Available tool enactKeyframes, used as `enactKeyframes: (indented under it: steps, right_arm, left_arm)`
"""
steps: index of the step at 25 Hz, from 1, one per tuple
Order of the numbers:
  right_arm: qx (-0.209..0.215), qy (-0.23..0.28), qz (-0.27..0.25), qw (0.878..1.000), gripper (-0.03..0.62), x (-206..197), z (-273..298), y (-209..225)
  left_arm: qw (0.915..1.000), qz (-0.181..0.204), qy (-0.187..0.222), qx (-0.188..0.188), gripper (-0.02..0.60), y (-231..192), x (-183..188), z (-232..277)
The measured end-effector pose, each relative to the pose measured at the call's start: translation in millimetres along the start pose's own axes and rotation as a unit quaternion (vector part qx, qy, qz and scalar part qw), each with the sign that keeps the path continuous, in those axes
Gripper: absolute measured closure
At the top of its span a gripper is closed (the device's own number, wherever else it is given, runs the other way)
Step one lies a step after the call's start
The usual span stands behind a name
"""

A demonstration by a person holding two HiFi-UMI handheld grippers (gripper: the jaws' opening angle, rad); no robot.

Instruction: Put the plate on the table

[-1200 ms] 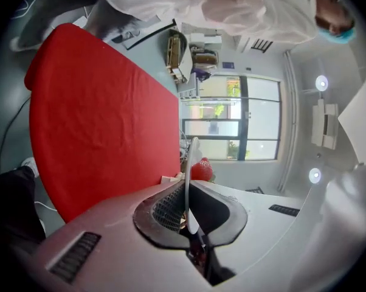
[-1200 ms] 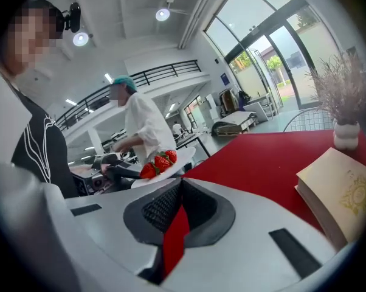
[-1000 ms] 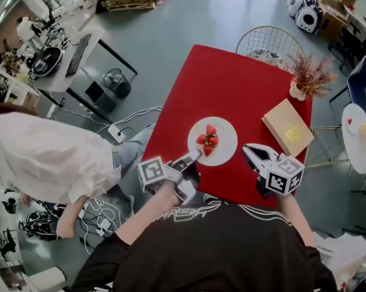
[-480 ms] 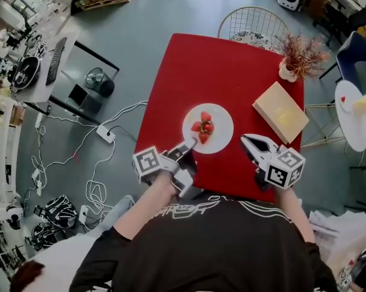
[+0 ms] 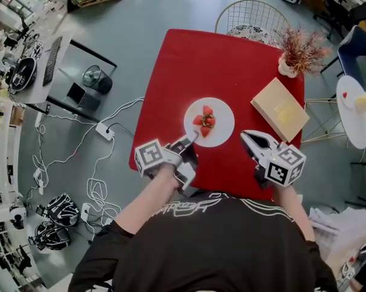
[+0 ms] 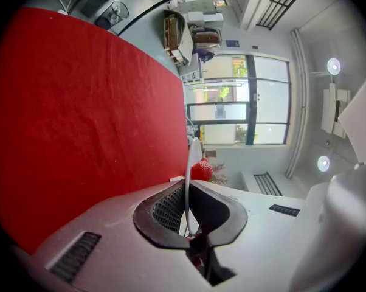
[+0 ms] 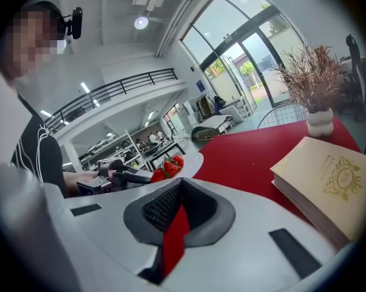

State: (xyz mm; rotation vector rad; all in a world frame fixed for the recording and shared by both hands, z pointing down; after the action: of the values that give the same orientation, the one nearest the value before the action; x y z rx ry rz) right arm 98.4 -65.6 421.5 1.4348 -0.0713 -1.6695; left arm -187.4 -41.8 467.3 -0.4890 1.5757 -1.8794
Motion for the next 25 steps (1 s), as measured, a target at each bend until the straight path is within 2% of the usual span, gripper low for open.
enactKeyframes:
  steps: [4, 10, 25]
  right_arm:
    - [-0.002, -0.002, 0.004, 1.0, 0.586, -1, -2, 8]
    - [-0.009, 0.004, 0.023, 1.0, 0.586, -6, -10, 26]
    - [-0.037, 0.003, 0.053, 0.998, 0.586, -17, -18, 46]
  left_arm:
    - [0.9998, -0.004, -0.001, 0.017, 0.568, -6, 4, 13]
    - [0.9999, 0.004, 0.003, 0.016, 0.568, -16, 7, 43]
    - [0.9966, 0.021, -0.003, 0.08, 0.568, -60, 31, 89]
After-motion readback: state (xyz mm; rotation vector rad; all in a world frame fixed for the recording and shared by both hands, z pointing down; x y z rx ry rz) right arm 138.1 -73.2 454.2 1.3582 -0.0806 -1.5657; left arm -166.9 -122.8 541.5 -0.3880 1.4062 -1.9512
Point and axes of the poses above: the fingertips, and each gripper's own axes: z forward along the fingers, y to its right, x out of its top, the point moved 10 cm from there along -z, backward along the fingers, and after that the axes turned 8 degrees about z, right-handed, at the moved point
